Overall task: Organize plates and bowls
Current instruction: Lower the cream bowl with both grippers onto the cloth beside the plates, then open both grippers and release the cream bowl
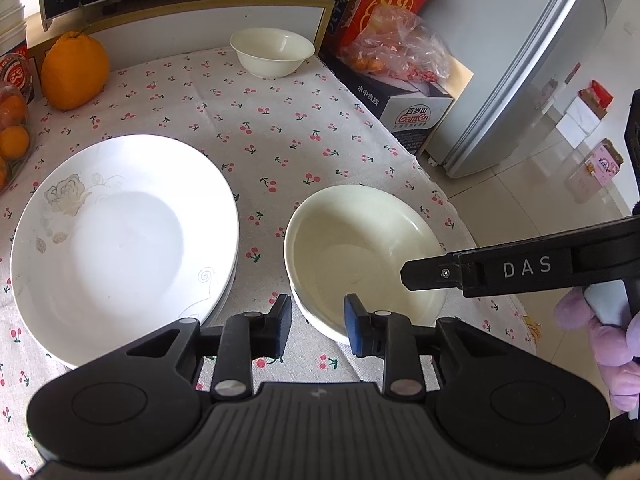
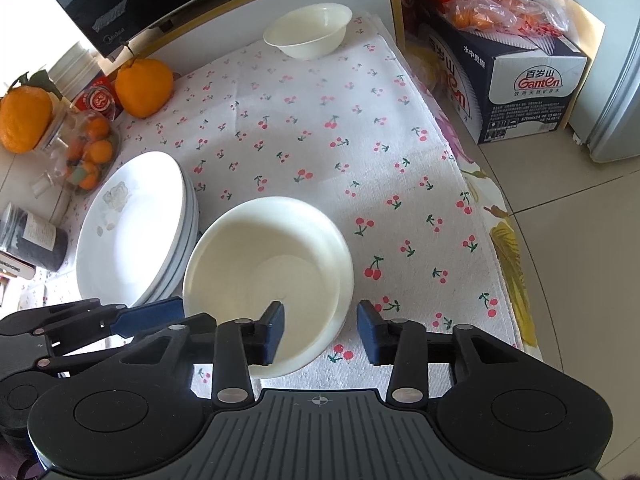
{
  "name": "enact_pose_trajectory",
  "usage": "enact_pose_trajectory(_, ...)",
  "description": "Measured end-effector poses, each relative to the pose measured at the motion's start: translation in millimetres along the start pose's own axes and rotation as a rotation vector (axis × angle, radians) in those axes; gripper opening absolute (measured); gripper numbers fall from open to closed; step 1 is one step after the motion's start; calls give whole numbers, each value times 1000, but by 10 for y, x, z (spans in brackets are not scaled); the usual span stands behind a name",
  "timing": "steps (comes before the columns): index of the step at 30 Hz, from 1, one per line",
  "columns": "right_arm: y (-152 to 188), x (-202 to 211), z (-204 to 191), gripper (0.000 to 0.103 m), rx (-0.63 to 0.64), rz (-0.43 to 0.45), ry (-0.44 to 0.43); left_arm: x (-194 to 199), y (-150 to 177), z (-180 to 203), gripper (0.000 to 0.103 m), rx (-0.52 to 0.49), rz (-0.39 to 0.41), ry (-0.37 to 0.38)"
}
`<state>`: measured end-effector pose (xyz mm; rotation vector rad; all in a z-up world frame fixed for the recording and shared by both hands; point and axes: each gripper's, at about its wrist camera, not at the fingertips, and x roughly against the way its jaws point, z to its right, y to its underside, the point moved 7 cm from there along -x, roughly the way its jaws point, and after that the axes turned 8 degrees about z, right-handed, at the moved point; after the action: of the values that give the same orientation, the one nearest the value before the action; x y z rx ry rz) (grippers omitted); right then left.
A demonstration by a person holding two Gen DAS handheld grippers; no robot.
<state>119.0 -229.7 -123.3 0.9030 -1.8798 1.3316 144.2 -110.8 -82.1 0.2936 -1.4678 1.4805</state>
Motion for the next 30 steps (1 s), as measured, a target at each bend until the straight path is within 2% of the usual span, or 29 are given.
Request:
enact_pose_trajectory(4, -34, 30, 35, 52, -29, 6, -11, 21, -11, 7, 33, -2, 7, 4)
enact_pose_trajectory(8, -57, 51, 74, 54, -51, 10, -15, 44, -24, 16, 39, -6, 16, 9)
enact_pose_trajectory(13, -103, 83, 135, 64, -89, 22, -27, 123, -82, 13, 55, -2, 38, 10)
enact_pose_trajectory(18, -196, 175, 203, 69, -125, 63, -40, 226, -188, -41, 69, 21, 82, -3)
enact_pose_trajectory(19, -219, 195, 216, 70, -135, 74, -44, 244, -219, -59, 71, 28, 92, -10)
enact_pose_trajectory(22, -287, 261, 254, 81, -164, 111, -61, 297, -317, -115, 80, 52, 124, -36)
enact_pose_trajectory(27, -451, 331, 324, 82, -211, 171, -75, 370, -545, -184, 95, 65, 207, -90)
enact_pose_trajectory(30, -568, 333, 361, 87, -255, 190, -79, 359, -694, -253, 99, 69, 236, -137)
